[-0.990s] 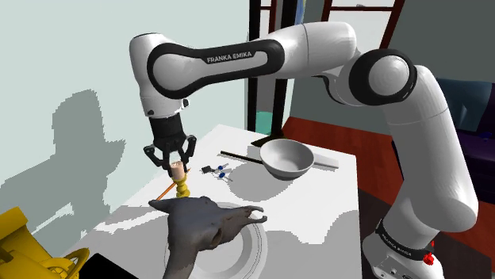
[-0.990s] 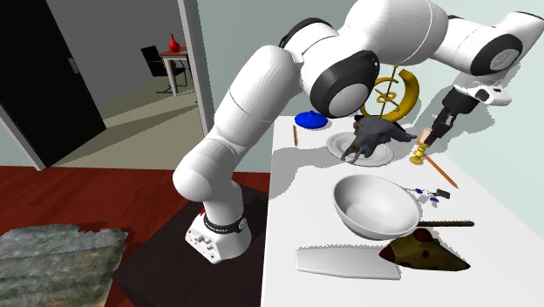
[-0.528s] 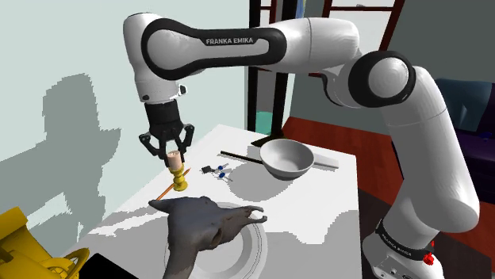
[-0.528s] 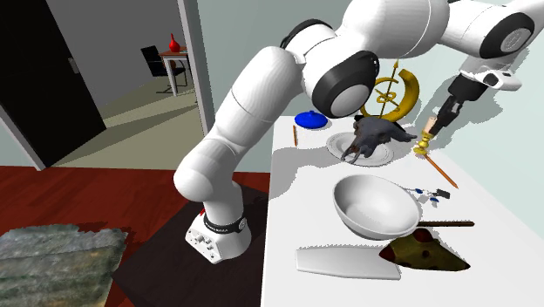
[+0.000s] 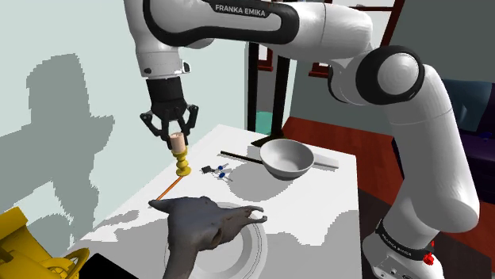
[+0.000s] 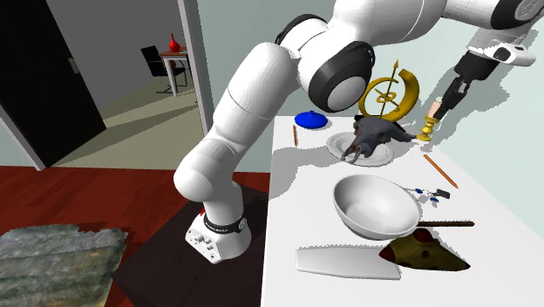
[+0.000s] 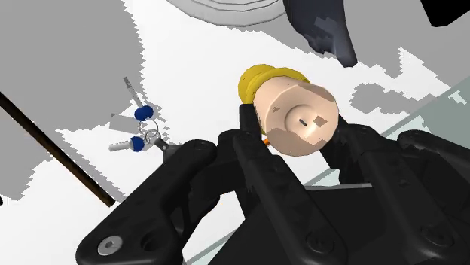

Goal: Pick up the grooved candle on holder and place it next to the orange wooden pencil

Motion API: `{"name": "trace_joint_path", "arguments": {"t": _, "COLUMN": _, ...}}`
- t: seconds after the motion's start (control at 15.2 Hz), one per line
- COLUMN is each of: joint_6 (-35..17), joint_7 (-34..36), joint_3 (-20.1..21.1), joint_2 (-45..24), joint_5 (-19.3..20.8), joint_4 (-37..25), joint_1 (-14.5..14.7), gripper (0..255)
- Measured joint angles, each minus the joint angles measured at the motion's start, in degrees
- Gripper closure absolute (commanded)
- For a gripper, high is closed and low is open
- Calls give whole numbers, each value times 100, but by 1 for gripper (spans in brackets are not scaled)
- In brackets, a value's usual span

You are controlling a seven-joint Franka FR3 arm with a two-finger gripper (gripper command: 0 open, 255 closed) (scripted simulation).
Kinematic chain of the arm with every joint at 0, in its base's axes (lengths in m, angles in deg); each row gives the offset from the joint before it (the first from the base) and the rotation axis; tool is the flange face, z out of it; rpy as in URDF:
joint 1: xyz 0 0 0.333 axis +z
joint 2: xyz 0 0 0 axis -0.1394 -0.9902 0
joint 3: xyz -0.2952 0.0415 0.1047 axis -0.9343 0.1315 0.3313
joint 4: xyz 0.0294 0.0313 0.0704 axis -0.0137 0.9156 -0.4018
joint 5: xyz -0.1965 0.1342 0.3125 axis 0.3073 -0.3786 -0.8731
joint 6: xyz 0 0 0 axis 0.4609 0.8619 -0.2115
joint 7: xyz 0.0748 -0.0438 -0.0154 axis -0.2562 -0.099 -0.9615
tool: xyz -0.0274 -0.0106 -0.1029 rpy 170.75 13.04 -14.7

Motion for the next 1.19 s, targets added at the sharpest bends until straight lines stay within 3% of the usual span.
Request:
{"name": "trace_joint_path", "arguments": {"t": 0.46, "joint_6": 833, "joint_7": -72, "joint_3": 107, "joint_2": 557, "joint_5": -249, "joint_4": -327, "joint_1": -246, "gripper": 255}}
{"name": "trace_joint_path", "arguments": {"t": 1.19, "joint_6": -165, "joint_7": -297, "joint_3": 141, "joint_2": 1071, "joint_5": -542, "joint_4": 1195, "joint_1": -759, "gripper": 255}}
